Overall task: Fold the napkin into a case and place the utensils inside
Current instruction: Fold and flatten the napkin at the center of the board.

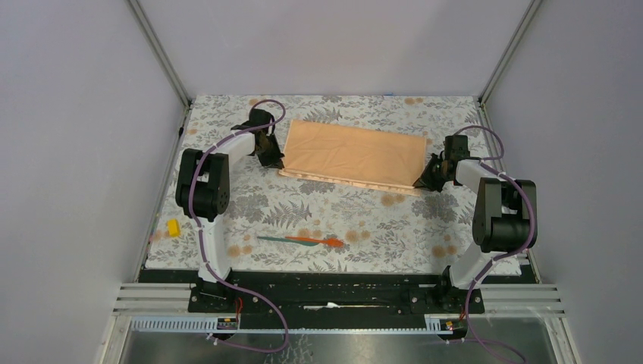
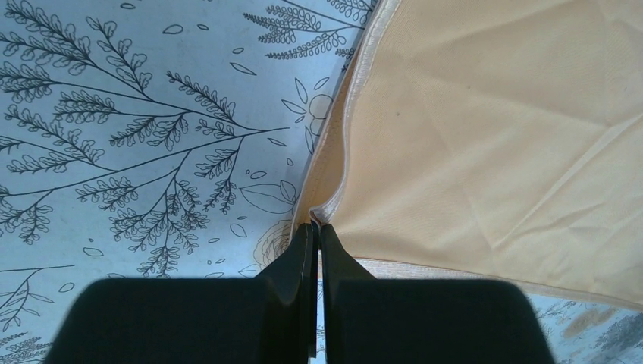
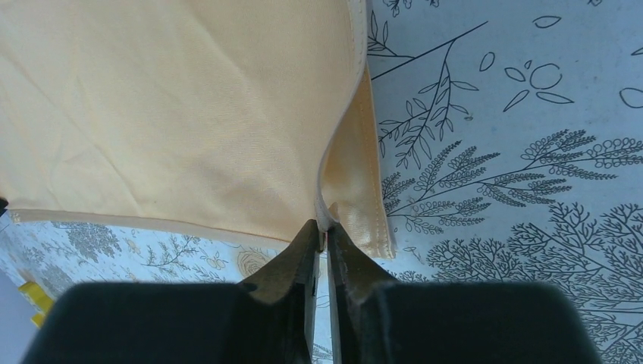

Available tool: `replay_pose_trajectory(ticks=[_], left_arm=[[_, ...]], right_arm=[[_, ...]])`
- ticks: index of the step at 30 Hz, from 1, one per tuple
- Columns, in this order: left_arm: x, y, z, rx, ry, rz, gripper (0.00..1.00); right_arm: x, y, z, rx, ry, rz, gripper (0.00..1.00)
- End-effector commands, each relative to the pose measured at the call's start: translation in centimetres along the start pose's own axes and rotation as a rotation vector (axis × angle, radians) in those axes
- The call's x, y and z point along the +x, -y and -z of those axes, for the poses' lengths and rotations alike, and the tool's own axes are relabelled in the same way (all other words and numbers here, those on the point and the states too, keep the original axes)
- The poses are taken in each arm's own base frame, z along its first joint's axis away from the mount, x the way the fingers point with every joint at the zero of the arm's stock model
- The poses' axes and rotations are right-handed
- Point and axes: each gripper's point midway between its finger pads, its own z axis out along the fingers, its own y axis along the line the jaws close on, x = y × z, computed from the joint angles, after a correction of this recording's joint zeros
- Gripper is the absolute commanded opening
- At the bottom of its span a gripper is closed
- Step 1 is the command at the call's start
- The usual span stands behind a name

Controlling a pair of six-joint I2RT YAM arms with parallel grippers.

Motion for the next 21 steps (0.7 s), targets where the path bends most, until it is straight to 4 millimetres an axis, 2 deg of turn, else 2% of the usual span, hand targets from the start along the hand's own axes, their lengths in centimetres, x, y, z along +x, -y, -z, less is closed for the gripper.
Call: replay_pose_trajectory(ticks=[1,6,14,21], left_arm=[[-1.6,0.7,2.2,0.008,0.071,-0.029,0.0],[-1.5,0.7,2.5,0.002,0.073,-0.028,0.0],[-1.2,2.3,4.3,0.004,0.12,-0.076,0.0],[-0.4,1.2,4.5,-0.041,0.103,-0.058,0.0]], right_arm=[[0.0,0.1,0.0,0.013,0.008,0.022,0.16],[0.1,0.2,-0.2,0.018,0.001,0.023,0.16],[0.1,0.3,-0.2,0.026,-0.001,0.025,0.16],[0.2,0.1,0.0,0.026,-0.001,0.027,0.17]])
